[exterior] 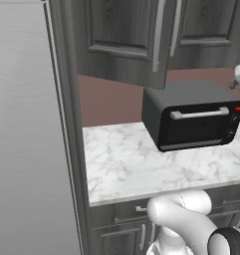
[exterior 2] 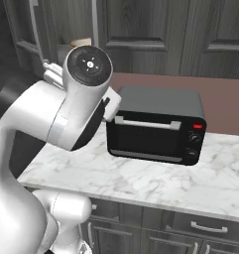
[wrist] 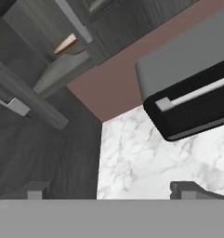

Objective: Move the bowls from the cabinet to the plates on the dining table.

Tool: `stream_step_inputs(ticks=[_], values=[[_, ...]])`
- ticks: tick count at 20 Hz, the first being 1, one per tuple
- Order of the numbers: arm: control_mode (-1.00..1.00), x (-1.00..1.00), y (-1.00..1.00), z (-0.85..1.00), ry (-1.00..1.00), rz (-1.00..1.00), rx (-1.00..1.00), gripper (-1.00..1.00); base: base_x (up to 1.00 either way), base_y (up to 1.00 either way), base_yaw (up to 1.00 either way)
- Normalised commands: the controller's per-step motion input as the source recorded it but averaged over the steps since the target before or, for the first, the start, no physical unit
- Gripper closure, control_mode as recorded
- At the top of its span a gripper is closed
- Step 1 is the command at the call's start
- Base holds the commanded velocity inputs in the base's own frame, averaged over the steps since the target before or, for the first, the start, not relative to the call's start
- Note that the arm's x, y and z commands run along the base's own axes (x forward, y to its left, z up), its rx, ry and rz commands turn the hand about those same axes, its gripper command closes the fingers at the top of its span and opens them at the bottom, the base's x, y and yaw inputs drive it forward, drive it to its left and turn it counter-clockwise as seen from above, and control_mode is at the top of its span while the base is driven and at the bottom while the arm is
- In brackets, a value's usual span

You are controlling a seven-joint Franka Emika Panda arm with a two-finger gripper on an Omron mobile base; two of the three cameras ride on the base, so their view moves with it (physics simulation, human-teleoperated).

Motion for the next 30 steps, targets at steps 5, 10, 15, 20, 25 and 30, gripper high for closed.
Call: stream_step_inputs(ticks=[5,10,15,20,25,30], values=[[-1.00,0.56,0.04,-0.15,0.01,-0.11,0.05,-1.00,0.00,0.00,0.00],[-1.00,0.60,0.18,-0.17,0.00,-0.03,0.01,-1.00,0.00,0.00,0.00],[-1.00,0.62,0.28,-0.14,0.03,0.00,0.03,-1.00,0.00,0.00,0.00],[-1.00,0.60,0.26,-0.10,0.04,0.00,0.04,-1.00,0.00,0.00,0.00],[-1.00,0.57,0.20,-0.04,0.07,0.00,0.07,-1.00,0.00,0.00,0.00],[-1.00,0.54,0.08,0.00,0.10,0.00,0.10,-1.00,0.00,0.00,0.00]])
